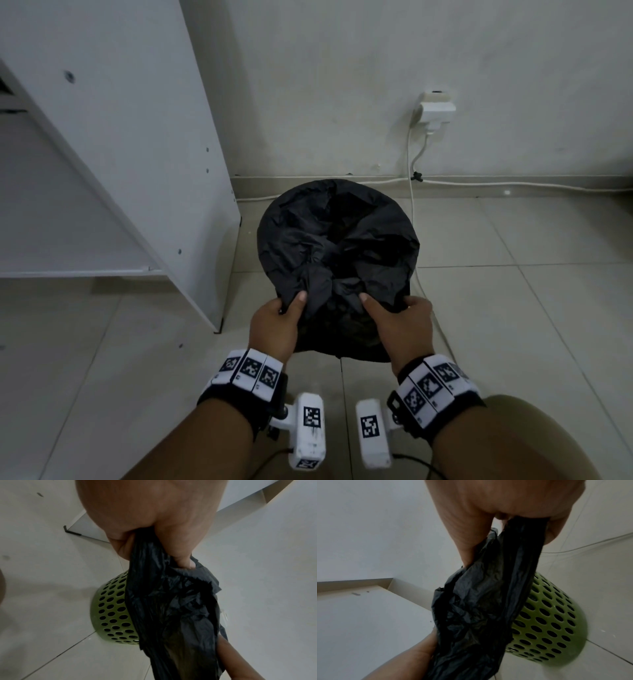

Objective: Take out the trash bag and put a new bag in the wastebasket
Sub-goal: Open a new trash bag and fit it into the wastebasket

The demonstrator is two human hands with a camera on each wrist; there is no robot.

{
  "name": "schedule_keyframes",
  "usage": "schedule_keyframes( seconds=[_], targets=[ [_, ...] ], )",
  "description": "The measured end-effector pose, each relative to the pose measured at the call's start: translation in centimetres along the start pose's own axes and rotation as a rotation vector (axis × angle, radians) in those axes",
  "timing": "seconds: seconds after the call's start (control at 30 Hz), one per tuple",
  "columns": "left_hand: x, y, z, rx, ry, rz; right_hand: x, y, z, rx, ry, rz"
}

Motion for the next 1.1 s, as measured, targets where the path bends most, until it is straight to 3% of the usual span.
schedule_keyframes(
  seconds=[0.13, 0.3, 0.43, 0.53, 0.63, 0.8, 0.93, 1.1],
  targets=[
    [1.1, 0.0, -0.2, -0.117, -0.088, 0.047, -0.3, 0.1, 0.2, -0.057, 0.136, -0.008],
    [0.9, -0.1, 1.3, -0.202, -0.068, 0.105, -0.8, 0.2, 0.8, 0.007, -0.047, 0.061],
    [1.4, -0.3, 1.9, -0.162, 0.098, 0.012, -0.8, 0.2, 2.1, 0.104, -0.146, -0.065],
    [1.6, 0.0, 2.0, -0.053, 0.164, 0.019, -1.4, 0.5, 2.5, 0.148, -0.136, -0.092],
    [1.6, 0.3, 2.1, 0.021, 0.108, 0.15, -2.2, 0.7, 2.5, 0.216, -0.1, -0.085],
    [2.7, 0.0, 1.9, -0.048, -0.02, 0.285, -2.6, 0.6, 3.0, 0.326, -0.241, 0.097],
    [3.4, -0.1, 2.3, -0.093, -0.118, 0.455, -2.7, 0.3, 2.8, 0.239, -0.334, 0.229],
    [4.0, -0.9, 2.9, -0.151, -0.111, 0.385, -3.7, -0.2, 2.2, 0.067, -0.133, 0.017]
  ],
)
Point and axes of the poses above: each hand's wrist, its own z-axis away from the middle knuckle, its own y-axis out of the palm, x = y × z, the point moved 2 cm from there along -z, towards the middle knuckle
